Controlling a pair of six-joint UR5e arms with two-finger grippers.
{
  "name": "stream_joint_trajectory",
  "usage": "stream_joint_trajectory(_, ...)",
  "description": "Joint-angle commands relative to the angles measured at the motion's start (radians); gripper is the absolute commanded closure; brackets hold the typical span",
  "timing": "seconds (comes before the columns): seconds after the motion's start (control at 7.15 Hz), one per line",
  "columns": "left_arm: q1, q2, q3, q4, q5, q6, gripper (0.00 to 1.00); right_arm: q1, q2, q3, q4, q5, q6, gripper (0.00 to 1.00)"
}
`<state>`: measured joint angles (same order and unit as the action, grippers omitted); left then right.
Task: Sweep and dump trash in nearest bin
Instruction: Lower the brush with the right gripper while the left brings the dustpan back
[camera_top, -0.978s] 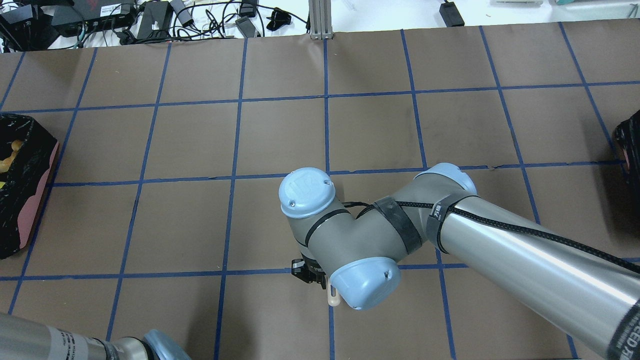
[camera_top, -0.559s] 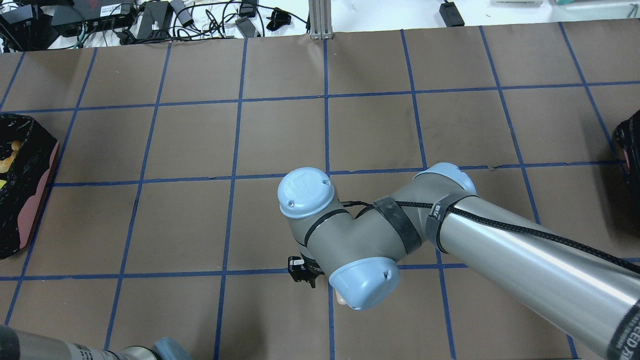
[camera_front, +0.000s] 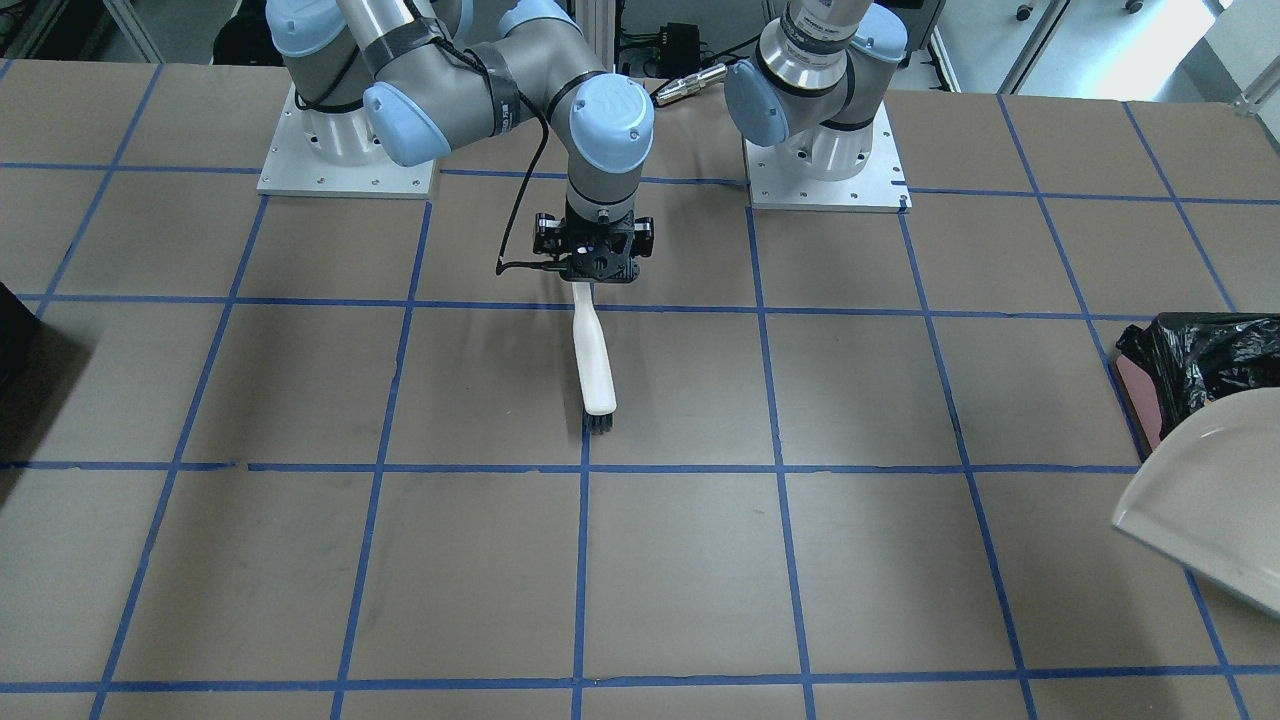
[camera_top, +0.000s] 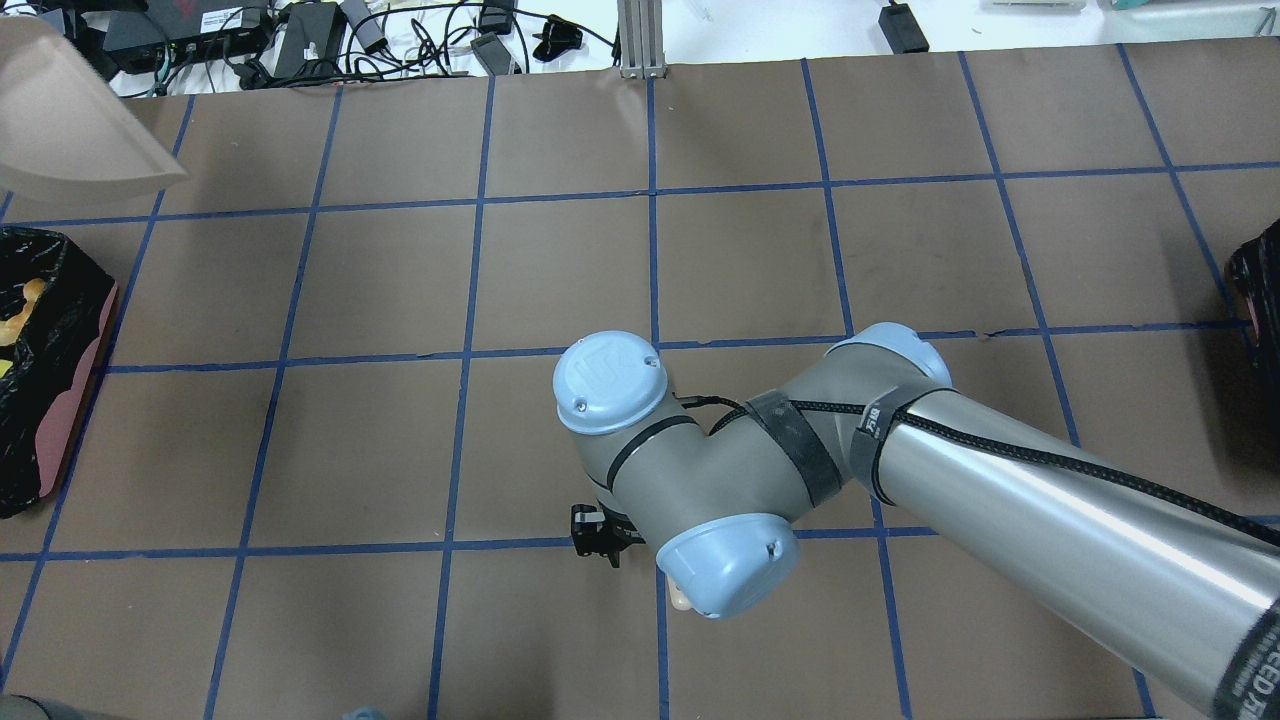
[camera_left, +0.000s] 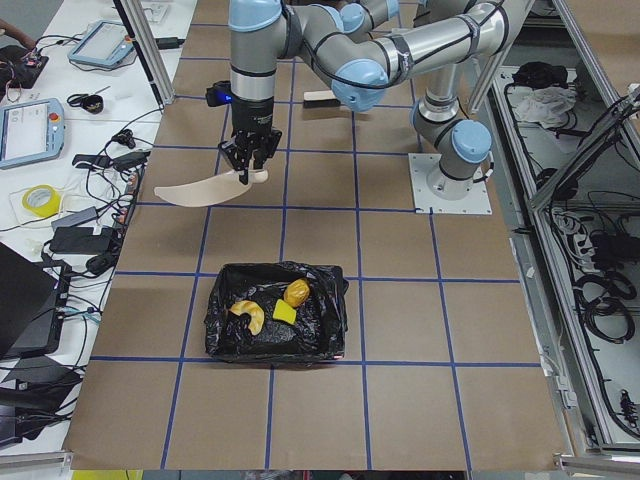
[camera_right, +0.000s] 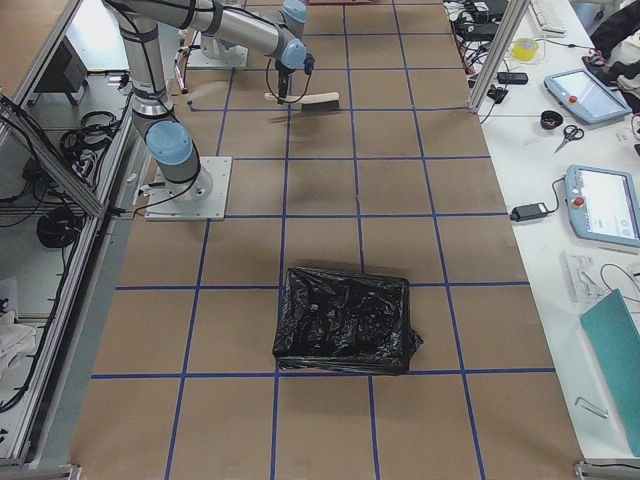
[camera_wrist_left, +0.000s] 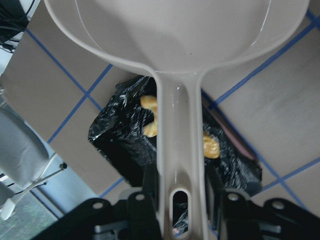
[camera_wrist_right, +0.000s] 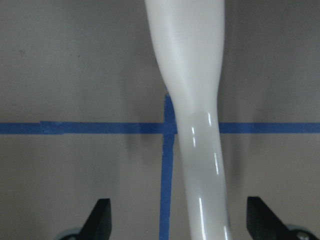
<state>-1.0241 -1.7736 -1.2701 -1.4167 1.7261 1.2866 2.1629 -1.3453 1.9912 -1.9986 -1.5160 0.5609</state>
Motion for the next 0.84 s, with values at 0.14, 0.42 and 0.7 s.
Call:
stream_joint_trajectory(0.14,-0.167,0.016,-0.096,-0.016,-0.101,-0.336,1.0,-0.002,0.0,-0.026,0.001,0.008,0.007,0.01)
stream_joint_trajectory(0.42,-0.284,0.006,-0.126,-0.001,-0.152,-0.594,1.0,-0.021,-0.002,-0.099,0.029,-0.007,-0.015,0.0)
stream_joint_trajectory(0.7,-0.379,-0.012,-0.13,-0.001,-0.155,-0.779,1.0,-0.075,-0.018,-0.213,0.113,-0.07,-0.128,0.0)
